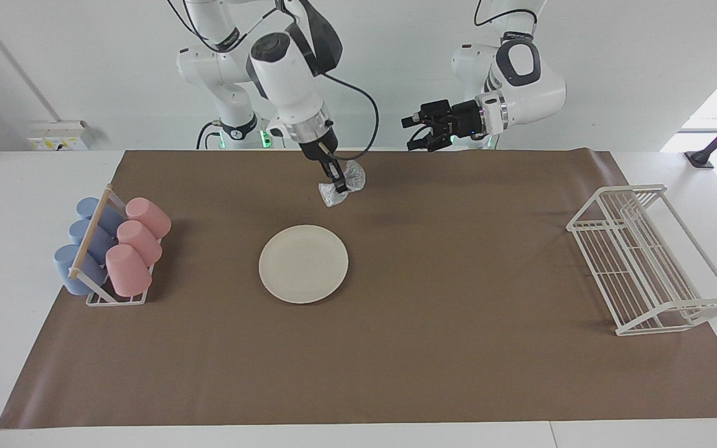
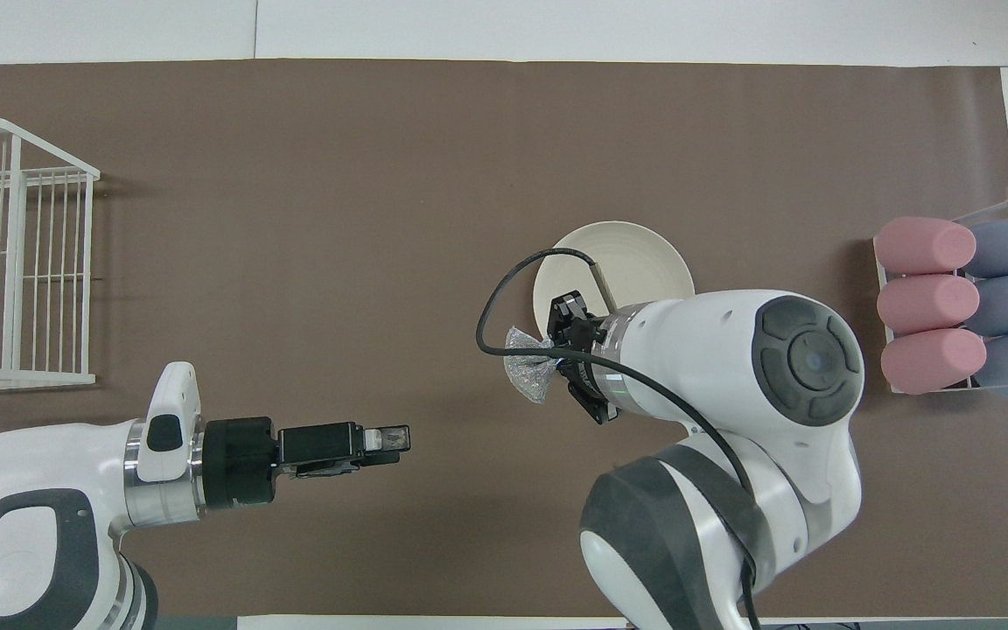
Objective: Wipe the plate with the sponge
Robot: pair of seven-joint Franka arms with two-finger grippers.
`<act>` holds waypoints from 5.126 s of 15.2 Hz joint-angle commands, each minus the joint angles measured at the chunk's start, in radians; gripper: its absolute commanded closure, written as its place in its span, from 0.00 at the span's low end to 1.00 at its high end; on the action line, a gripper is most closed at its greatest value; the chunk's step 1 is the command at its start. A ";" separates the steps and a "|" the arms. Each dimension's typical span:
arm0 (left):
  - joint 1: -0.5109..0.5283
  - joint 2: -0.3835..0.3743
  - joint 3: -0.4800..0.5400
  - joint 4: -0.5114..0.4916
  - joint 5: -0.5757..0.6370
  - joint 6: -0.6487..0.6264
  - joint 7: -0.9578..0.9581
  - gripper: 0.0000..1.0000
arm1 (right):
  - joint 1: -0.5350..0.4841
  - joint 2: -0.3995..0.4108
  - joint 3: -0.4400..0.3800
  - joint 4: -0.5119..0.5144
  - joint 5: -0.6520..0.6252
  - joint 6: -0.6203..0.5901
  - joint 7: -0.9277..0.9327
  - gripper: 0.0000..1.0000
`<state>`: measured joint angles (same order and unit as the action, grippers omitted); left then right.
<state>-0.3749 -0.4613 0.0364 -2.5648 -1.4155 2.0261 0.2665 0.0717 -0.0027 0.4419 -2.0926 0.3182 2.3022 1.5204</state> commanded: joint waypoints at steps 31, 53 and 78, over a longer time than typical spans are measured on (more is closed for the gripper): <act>0.162 0.093 -0.009 0.089 1.017 0.089 -0.259 0.00 | -0.105 0.299 0.009 -0.185 -0.005 0.499 -0.392 1.00; 0.172 0.095 -0.007 0.092 1.017 0.092 -0.279 0.00 | -0.053 0.184 0.009 -0.135 -0.007 0.334 -0.201 1.00; -0.110 0.062 -0.035 0.172 -0.022 0.051 -0.276 0.00 | 0.169 -0.079 0.032 0.358 -0.241 -0.569 0.538 1.00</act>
<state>-0.4099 -0.3847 -0.0011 -2.3781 -1.4033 2.0053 -0.0106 0.2430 -0.0917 0.4687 -1.7511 0.1032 1.7372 2.0431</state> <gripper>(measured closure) 0.000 0.907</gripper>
